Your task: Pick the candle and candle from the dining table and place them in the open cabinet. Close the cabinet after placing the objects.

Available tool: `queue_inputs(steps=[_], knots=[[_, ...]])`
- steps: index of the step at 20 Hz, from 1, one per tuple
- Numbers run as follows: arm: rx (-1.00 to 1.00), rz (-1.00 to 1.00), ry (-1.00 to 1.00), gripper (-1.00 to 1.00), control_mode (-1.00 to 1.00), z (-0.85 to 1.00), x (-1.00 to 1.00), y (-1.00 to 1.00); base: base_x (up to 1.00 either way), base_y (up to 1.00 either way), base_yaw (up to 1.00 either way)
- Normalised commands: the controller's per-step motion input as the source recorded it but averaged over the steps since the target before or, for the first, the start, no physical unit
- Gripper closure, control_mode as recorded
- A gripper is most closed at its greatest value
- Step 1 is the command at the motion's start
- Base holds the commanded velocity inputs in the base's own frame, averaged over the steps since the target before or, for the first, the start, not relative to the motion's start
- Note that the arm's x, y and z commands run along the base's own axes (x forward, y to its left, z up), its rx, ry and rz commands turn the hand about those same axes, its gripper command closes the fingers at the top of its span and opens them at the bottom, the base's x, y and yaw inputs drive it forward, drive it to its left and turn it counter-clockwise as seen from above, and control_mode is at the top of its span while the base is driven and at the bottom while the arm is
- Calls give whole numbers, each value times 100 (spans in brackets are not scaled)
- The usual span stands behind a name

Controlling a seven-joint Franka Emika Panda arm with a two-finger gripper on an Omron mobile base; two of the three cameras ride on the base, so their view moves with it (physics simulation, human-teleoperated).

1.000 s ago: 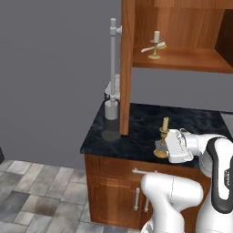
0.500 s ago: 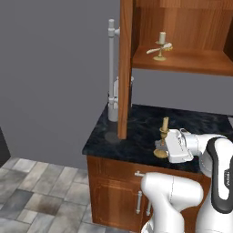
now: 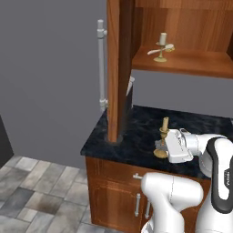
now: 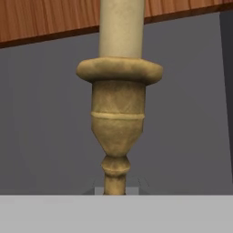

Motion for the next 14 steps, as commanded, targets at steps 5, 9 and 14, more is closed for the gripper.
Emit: queue_inputs(steps=[5, 9, 14], knots=[[0, 0, 0, 100, 100, 0, 0, 0, 11, -35, 7], [0, 0, 0, 100, 100, 0, 0, 0, 12, -38, 6], [0, 0, 0, 100, 100, 0, 0, 0, 13, -39, 6]])
